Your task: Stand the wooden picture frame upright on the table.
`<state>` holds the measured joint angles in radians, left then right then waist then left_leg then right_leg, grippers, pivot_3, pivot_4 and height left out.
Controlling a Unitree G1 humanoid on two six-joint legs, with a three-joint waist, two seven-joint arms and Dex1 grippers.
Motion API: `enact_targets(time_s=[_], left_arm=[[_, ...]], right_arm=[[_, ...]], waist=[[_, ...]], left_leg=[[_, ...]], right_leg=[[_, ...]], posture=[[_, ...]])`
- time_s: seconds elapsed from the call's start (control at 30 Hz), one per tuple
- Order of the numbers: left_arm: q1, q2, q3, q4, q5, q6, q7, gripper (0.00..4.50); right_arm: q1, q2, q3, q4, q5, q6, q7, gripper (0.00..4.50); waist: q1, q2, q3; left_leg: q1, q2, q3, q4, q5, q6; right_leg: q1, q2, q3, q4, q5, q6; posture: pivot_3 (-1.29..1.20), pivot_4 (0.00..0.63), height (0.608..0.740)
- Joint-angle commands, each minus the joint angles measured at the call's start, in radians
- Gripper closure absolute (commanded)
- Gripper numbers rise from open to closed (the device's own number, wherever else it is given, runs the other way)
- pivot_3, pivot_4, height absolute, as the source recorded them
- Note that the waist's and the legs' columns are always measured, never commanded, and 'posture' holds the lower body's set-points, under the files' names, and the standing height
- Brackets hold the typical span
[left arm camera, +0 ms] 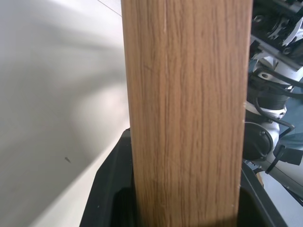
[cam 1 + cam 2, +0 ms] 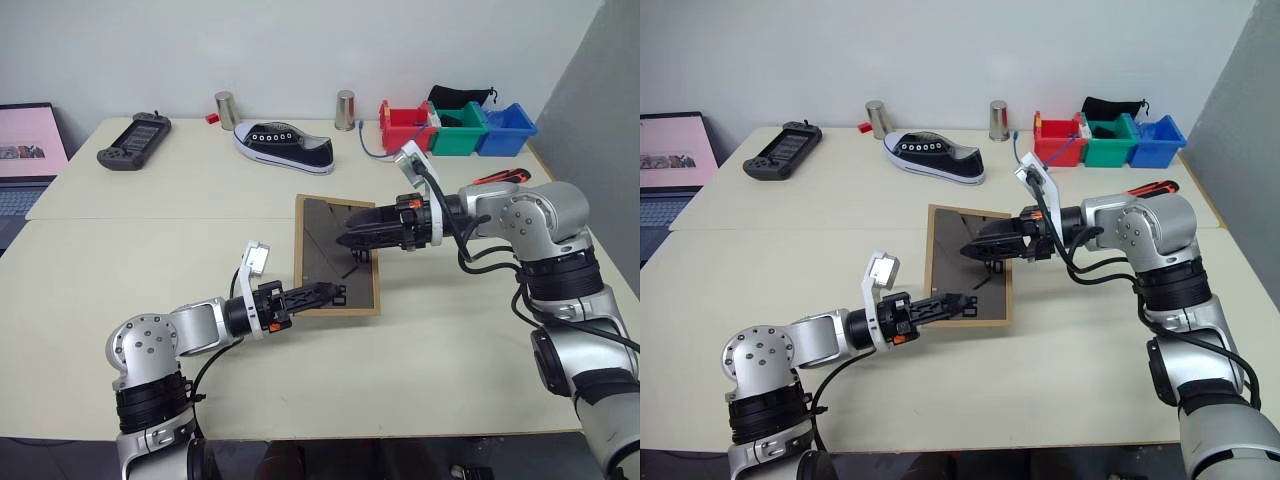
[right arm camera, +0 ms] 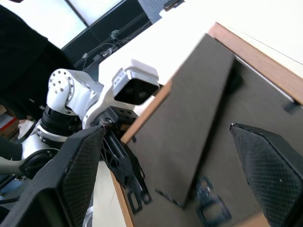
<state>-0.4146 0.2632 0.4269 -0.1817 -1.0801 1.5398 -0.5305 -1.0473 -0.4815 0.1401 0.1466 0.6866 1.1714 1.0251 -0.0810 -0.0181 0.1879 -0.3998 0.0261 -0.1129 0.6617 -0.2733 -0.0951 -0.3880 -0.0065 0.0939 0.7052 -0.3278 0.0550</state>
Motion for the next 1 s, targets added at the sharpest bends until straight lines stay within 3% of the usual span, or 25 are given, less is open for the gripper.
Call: enact_targets(time_s=[0.03,1.0], left_arm=[[-0.002,0.001,-0.003,-0.032,-0.051,-0.025,0.006,3.27],[0.035,0.035,-0.042,-0.035,-0.141,-0.058,0.061,3.27]], right_arm=[[-0.035,0.021,-0.014,-0.035,0.024,0.006,0.011,0.02],[-0.011,-0.007,0.010,-0.059,-0.030,0.005,-0.010,0.02]], waist=[[0.000,0.000,0.000],[0.000,0.000,0.000]], left_leg=[[0.000,0.000,0.000,0.000,0.000,0.000],[0.000,0.000,0.000,0.000,0.000,0.000]], right_leg=[[0.000,0.000,0.000,0.000,0.000,0.000],[0.000,0.000,0.000,0.000,0.000,0.000]], posture=[[0.00,0.150,0.740],[0.00,0.150,0.740]])
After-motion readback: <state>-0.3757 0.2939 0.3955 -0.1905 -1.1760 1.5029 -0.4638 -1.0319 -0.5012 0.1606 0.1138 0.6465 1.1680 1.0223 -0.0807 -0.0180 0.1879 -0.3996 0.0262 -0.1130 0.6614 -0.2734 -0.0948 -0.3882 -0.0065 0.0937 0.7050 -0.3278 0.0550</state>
